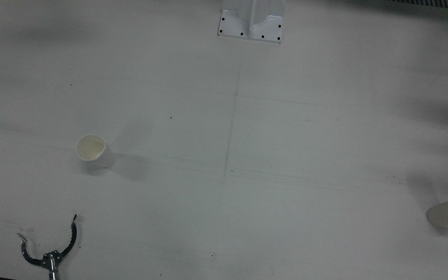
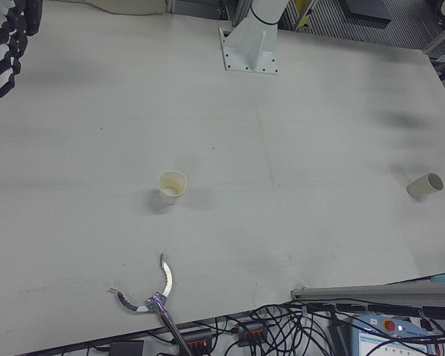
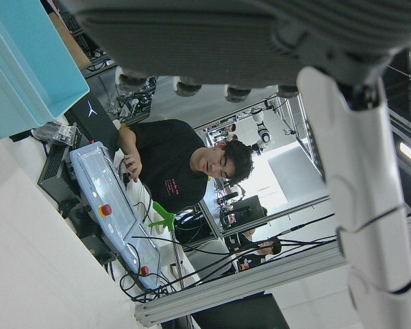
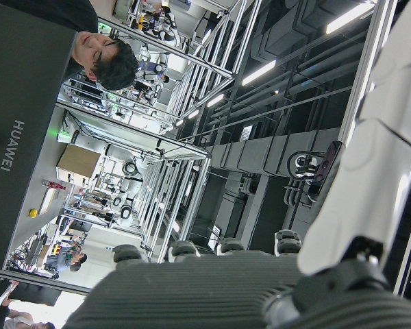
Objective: Pour water
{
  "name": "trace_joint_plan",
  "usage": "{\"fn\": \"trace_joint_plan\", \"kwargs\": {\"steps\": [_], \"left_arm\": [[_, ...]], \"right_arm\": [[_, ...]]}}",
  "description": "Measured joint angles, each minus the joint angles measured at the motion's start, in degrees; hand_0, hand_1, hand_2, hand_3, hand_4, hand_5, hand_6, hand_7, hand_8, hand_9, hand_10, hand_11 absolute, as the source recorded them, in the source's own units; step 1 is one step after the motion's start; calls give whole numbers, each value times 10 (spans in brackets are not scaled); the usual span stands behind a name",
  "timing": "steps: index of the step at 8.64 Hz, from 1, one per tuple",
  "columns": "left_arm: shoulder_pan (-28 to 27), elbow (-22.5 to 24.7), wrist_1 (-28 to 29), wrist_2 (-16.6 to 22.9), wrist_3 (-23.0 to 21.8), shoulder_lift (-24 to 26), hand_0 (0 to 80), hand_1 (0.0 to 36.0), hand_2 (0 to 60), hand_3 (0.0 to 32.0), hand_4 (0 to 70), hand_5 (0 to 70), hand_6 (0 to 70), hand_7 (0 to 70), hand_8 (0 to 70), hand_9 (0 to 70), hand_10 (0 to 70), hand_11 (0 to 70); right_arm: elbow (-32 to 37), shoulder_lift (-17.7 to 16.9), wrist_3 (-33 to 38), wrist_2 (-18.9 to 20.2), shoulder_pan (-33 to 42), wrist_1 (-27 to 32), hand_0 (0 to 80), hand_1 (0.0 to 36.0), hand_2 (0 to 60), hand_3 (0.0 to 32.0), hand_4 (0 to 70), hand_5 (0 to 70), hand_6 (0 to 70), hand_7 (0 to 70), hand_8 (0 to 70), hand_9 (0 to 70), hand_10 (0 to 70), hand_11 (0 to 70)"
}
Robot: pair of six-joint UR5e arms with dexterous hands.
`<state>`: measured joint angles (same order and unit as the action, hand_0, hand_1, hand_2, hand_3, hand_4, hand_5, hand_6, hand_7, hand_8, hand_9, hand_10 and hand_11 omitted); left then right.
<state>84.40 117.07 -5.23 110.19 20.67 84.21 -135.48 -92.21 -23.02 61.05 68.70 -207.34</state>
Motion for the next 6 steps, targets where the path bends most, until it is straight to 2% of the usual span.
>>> {"fn": "trace_joint_plan", "kwargs": {"steps": [1,2,4,5,6], "left_arm": [[0,4,0,1,0,-1,486,152,0,96,0,58,0,30,0,0,0,0],[-2,8,0,1,2,-1,473,131,0,92,0,67,0,32,0,0,0,0],[-4,10,-6,0,8,12,469,125,0,80,0,92,1,48,0,0,0,0],[-4,7,-11,-3,18,26,466,124,0,102,0,62,0,46,0,0,0,0],[-3,3,-12,-11,35,32,466,122,0,100,0,38,0,24,0,0,0,0]], "right_arm": [[0,0,0,0,-1,0,474,155,52,110,0,102,0,0,0,0,0,0],[0,0,1,1,-1,0,468,147,41,82,0,102,0,0,0,0,0,0],[-4,-1,1,11,2,1,469,149,38,72,0,90,0,0,0,0,0,0],[-2,-1,-3,20,1,2,466,144,34,72,0,70,0,0,0,0,0,0],[8,2,-14,26,-1,5,460,139,37,62,0,51,0,0,0,0,0,0]]}}
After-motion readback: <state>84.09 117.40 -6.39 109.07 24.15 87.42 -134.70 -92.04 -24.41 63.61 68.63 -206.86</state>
